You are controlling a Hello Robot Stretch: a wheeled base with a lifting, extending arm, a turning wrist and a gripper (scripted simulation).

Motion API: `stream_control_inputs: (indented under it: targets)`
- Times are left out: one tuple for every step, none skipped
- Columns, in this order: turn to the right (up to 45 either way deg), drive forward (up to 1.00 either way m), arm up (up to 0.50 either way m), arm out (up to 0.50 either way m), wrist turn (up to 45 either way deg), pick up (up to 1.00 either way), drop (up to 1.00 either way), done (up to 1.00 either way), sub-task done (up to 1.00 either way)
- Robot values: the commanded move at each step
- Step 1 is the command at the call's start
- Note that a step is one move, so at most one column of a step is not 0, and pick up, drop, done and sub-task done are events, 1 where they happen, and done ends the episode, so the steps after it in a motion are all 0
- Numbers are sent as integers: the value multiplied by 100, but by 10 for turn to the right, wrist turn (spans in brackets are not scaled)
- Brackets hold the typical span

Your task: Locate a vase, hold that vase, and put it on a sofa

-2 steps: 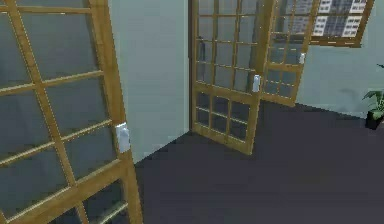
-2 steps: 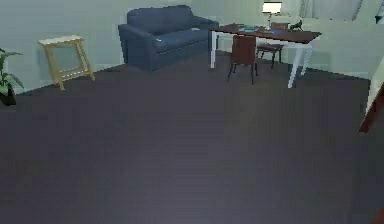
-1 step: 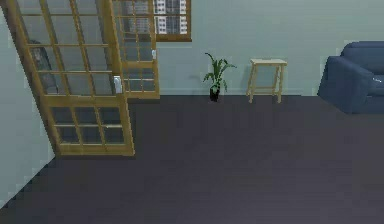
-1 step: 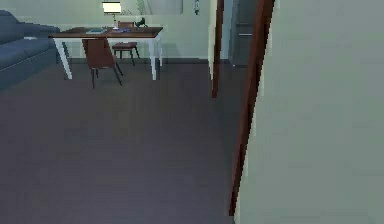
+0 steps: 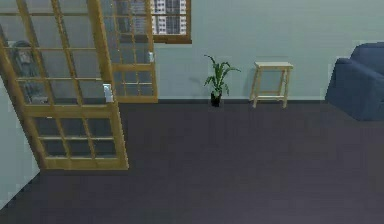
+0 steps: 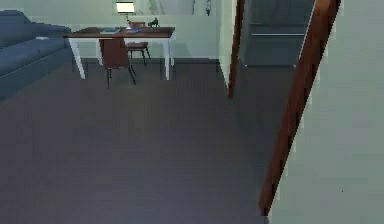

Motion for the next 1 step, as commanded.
stream_control_inputs:
  targets:
    - [-450,0,0,0,0,0,0,0,0]
